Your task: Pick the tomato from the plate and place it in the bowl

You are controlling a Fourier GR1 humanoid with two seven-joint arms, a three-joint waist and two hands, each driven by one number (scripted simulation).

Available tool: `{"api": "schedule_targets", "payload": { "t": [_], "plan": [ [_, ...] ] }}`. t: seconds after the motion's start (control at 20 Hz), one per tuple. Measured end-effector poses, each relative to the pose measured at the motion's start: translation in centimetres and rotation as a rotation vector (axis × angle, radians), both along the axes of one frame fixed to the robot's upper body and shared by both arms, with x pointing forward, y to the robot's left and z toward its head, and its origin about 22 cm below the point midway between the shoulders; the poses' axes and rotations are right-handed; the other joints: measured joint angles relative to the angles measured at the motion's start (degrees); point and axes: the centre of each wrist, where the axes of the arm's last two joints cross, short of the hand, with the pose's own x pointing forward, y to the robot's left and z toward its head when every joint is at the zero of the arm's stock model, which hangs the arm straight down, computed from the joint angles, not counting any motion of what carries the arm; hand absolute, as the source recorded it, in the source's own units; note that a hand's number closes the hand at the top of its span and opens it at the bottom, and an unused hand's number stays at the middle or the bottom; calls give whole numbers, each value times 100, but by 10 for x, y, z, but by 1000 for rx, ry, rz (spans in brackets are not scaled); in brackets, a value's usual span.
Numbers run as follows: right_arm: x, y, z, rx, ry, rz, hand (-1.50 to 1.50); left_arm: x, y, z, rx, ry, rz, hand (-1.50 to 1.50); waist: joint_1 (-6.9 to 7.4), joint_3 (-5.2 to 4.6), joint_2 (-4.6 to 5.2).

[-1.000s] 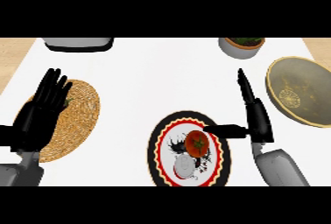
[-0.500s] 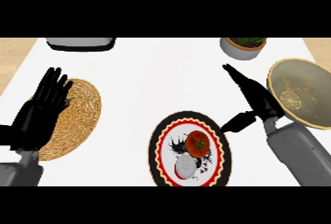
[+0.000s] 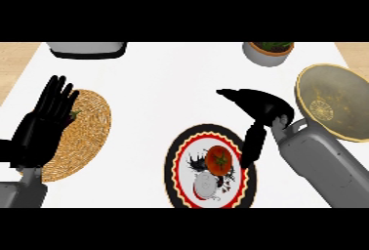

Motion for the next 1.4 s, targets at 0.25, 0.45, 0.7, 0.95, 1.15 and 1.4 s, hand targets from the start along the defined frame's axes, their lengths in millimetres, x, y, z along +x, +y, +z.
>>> {"api": "schedule_targets", "payload": {
  "t": [0.25,0.45,0.7,0.95,1.15,1.4],
  "plan": [
    [-6,11,7,14,38,-16,-150,2,3,3,-2,-1,1,0,-21,11,18],
    [-21,15,6,57,55,-21,-150,3,1,3,-3,-4,6,0,-38,16,22],
    [-44,14,-16,40,72,-21,-150,2,3,8,-2,-11,6,0,-40,17,23],
    [-58,4,-29,20,0,-44,-150,2,6,3,1,-13,8,0,-39,19,29],
    [-64,-1,-45,21,-43,-49,-150,-7,3,-4,3,-9,4,0,-27,20,31],
    [-65,6,-67,25,-75,-43,-150,-2,-6,6,2,-11,1,0,-21,20,34]
  ]
}}
